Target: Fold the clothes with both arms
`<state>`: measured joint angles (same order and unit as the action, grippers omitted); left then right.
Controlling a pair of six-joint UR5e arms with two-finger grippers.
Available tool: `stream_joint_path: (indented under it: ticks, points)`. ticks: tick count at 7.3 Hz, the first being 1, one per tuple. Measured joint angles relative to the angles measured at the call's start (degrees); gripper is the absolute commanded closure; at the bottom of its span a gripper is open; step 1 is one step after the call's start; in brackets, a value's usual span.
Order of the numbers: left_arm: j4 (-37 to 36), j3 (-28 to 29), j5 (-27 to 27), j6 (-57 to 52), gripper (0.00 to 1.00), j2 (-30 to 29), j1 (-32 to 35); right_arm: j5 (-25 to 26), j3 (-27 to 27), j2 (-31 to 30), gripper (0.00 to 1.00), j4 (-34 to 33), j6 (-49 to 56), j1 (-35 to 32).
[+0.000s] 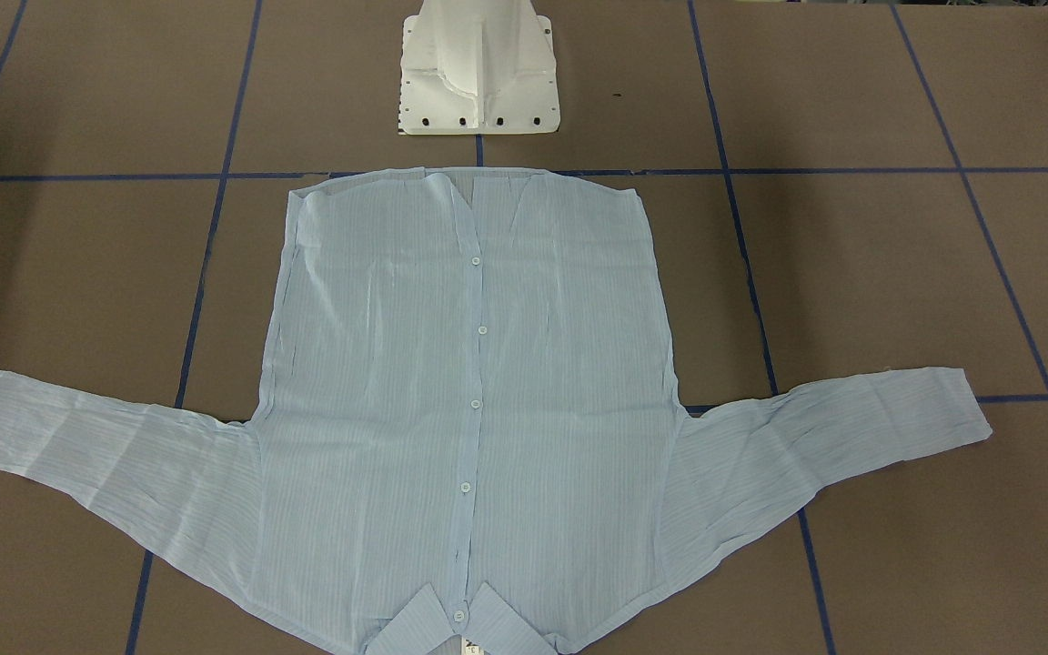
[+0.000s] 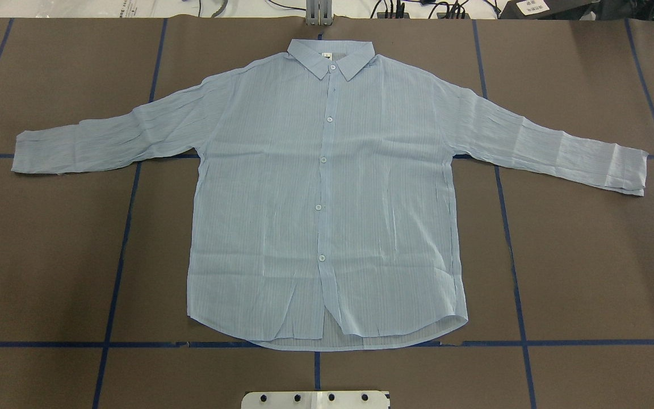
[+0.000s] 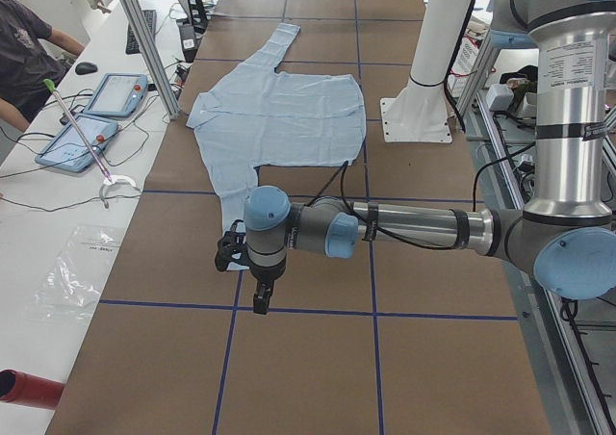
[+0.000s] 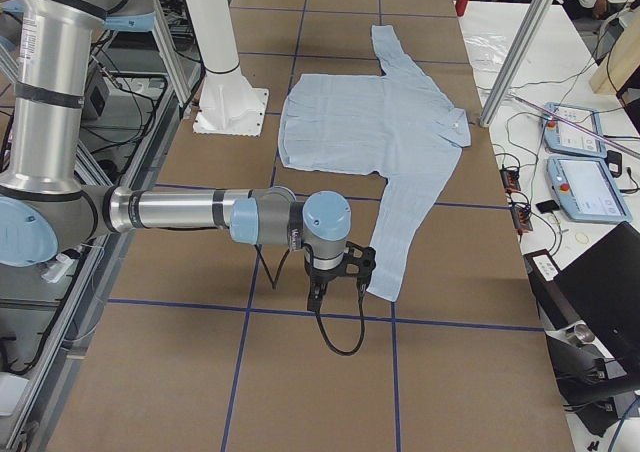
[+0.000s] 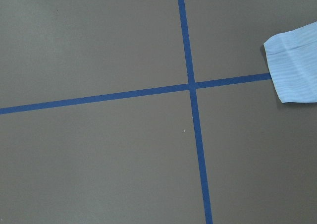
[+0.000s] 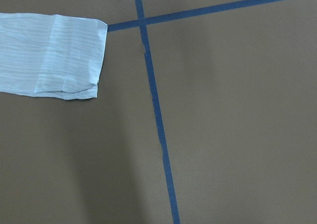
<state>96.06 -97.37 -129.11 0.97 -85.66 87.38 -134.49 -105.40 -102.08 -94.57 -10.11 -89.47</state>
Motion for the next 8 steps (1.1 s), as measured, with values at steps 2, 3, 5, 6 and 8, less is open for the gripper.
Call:
stream_joint_path:
  ticks: [2,3,5,6,8]
  points:
    - [0.0,0.0,0.0,0.0,0.0,-0.1,0.0,0.0,0.0,0.0,0.0,0.0,0.0,0.0]
    - [0.1,0.0,0.1,-0.1,0.0,-0.1,-0.1,0.1,0.0,0.0,0.0,0.0,0.0,0.0]
    - [0.2,-0.1,-0.2,0.0,0.0,-1.3,-0.2,0.2,0.3,0.0,0.0,0.0,0.0,-0.1]
    - [0.2,-0.2,-0.6,0.0,0.0,-3.0,-0.3,0.3,0.4,0.2,0.0,0.0,-0.1,-0.1]
    - [1.2,0.1,-1.1,0.1,0.0,-6.5,-0.9,0.0,1.0,2.5,0.0,0.0,-0.1,0.0]
